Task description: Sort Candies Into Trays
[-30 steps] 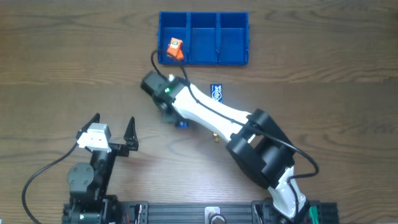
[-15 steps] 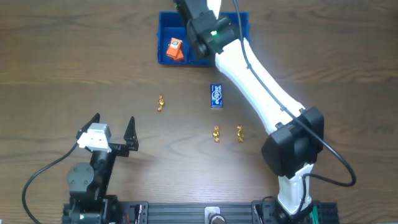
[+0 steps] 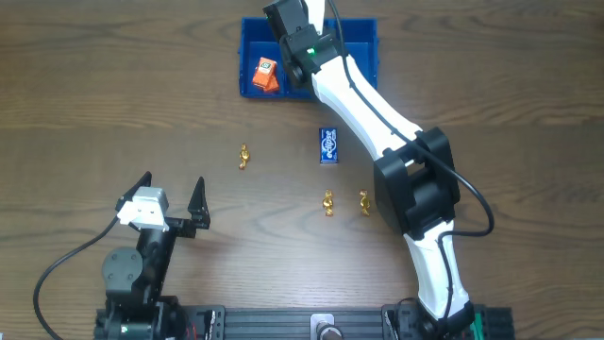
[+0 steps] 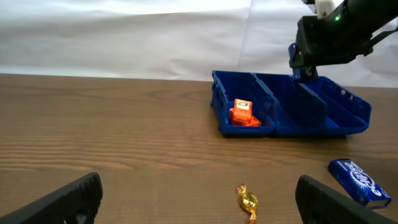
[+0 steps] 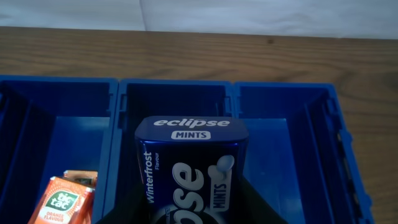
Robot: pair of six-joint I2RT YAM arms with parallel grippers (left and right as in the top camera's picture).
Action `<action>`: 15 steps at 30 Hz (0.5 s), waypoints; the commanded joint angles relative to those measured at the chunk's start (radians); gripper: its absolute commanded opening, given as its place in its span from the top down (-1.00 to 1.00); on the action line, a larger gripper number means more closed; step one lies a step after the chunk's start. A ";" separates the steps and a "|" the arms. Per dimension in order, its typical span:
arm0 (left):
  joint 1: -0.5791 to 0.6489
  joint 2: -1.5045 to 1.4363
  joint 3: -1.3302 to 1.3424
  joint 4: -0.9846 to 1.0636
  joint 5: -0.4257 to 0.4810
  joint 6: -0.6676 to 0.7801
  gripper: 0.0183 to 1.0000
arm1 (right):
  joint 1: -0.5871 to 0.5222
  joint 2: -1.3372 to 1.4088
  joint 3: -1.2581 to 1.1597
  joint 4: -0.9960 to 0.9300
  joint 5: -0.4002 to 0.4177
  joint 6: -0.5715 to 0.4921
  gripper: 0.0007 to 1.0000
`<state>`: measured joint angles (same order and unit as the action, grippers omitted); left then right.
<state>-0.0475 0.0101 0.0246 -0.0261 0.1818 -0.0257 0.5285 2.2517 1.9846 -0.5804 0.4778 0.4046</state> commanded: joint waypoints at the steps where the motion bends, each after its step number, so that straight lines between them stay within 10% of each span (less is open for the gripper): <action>1: 0.004 -0.006 -0.020 -0.032 0.018 0.004 -1.00 | -0.008 0.008 0.006 0.010 -0.003 -0.013 0.53; 11: 0.004 -0.006 -0.020 -0.033 0.018 0.004 -1.00 | -0.008 0.040 0.006 0.013 -0.039 -0.009 0.28; 15: 0.004 -0.006 -0.020 -0.032 0.018 0.004 -1.00 | -0.008 0.040 0.006 0.011 -0.046 -0.010 -0.25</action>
<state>-0.0475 0.0101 0.0246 -0.0261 0.1818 -0.0254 0.5285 2.2845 1.9850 -0.5682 0.4328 0.3965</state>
